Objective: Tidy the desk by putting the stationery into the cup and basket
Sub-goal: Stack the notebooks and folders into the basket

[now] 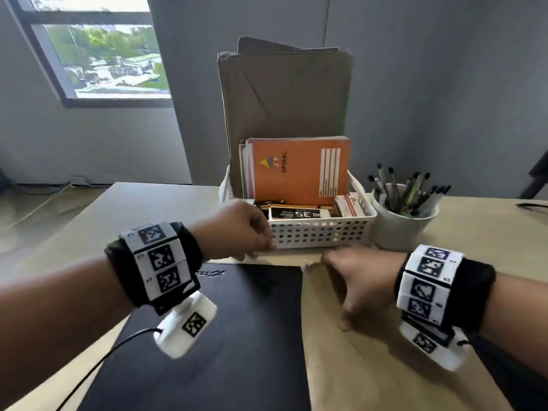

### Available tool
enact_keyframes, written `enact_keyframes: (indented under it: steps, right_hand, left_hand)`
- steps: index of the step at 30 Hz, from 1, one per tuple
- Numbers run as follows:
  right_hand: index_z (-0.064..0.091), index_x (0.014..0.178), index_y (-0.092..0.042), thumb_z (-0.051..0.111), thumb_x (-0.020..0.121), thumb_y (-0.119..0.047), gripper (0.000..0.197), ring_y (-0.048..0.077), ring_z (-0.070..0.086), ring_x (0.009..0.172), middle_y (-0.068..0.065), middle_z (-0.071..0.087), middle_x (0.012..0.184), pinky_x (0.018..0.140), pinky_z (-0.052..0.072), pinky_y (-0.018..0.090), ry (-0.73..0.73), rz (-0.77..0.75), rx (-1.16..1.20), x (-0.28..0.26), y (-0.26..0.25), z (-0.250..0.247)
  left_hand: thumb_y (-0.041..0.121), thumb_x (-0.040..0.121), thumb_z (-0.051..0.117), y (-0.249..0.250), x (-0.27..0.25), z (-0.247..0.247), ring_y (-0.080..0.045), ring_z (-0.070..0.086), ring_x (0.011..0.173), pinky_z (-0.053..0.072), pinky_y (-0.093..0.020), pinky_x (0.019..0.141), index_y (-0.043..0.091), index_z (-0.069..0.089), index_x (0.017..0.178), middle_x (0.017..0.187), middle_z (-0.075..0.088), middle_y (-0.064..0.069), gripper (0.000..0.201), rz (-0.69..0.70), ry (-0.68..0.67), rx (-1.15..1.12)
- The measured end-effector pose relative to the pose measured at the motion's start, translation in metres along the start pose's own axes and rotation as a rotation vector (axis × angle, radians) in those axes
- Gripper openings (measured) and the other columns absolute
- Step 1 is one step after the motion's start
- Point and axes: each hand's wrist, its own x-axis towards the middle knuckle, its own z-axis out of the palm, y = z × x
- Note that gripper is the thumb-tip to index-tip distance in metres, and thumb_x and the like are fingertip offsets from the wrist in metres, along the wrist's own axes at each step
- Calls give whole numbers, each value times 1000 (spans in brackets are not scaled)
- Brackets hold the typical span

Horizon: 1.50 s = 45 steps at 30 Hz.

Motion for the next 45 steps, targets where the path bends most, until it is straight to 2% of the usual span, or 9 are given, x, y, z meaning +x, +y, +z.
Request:
enact_keyframes:
  steps: [7, 10, 17, 22, 25, 28, 32, 37, 45]
  right_hand:
    - [53, 99, -29, 64, 94, -24, 13, 17, 58, 95, -9, 60, 98, 82, 48, 33, 292, -158, 172, -17, -6, -56]
    - [53, 101, -27, 70, 90, -28, 20, 19, 59, 95, -9, 58, 95, 81, 43, 31, 619, -220, 219, -22, -5, -108]
    - [45, 108, -27, 58, 72, -17, 39, 20, 57, 106, -5, 54, 109, 98, 48, 40, 1538, -73, 1088, 6, 28, -175]
    - [63, 103, -23, 57, 83, -17, 22, 23, 65, 97, -3, 66, 98, 76, 51, 32, 1038, 94, 921, 47, 24, -173]
    - [58, 132, -27, 66, 83, -21, 50, 26, 59, 120, 1, 59, 134, 96, 50, 34, 747, 108, 457, 79, 8, -164]
    - [46, 149, -25, 75, 80, -26, 75, 26, 54, 132, 3, 53, 149, 109, 45, 36, 559, 113, 324, 120, 5, -168]
    - [62, 107, -55, 83, 10, -65, 100, 19, 65, 73, -21, 72, 89, 74, 58, 53, 302, 103, 24, 319, 119, -144]
    - [58, 118, -32, 73, 59, -46, 62, 35, 39, 125, 5, 44, 131, 103, 42, 51, 551, 158, -122, 144, 8, -155]
    - [52, 101, -27, 54, 62, -51, 46, 32, 64, 110, -2, 65, 99, 107, 23, 59, 432, 142, -32, 131, 5, -163]
  left_hand:
    - [42, 70, 87, 6, -31, 12, -25, 75, 93, 64, -35, 77, 24, 77, 101, 99, 78, -4, 37, -53, -384, -34]
    - [5, 88, 74, 13, -26, -8, -33, 73, 82, 63, -50, 81, 6, 76, 90, 92, 77, -18, 3, -69, -159, -228]
    - [2, 80, 72, 51, 7, -155, -25, 67, 76, 63, -41, 71, -1, 77, 94, 95, 75, -23, 15, 129, 503, -245]
    - [12, 87, 62, 70, 49, -229, -11, 75, 93, 54, -20, 63, 6, 70, 121, 91, 75, 5, 36, 140, 768, -189]
    - [10, 99, 58, 83, 72, -232, 4, 65, 74, 43, -7, 48, 8, 64, 132, 80, 60, 14, 34, 216, 807, -171]
    - [10, 96, 64, 89, 87, -212, 9, 49, 41, 36, -8, 42, 18, 69, 77, 47, 54, 19, 21, 301, 908, -202]
    - [17, 86, 69, 77, 112, -185, -3, 33, 38, 25, -15, 39, 17, 58, 53, 43, 47, 14, 35, 333, 903, -396]
    - [24, 84, 73, 60, 126, -161, -15, 48, 61, 37, -28, 55, 8, 71, 63, 67, 60, -4, 26, 402, 818, -524]
    - [-2, 81, 66, 11, 161, -122, -24, 60, 66, 54, -34, 58, 15, 79, 77, 82, 70, -14, 21, 224, 590, -578]
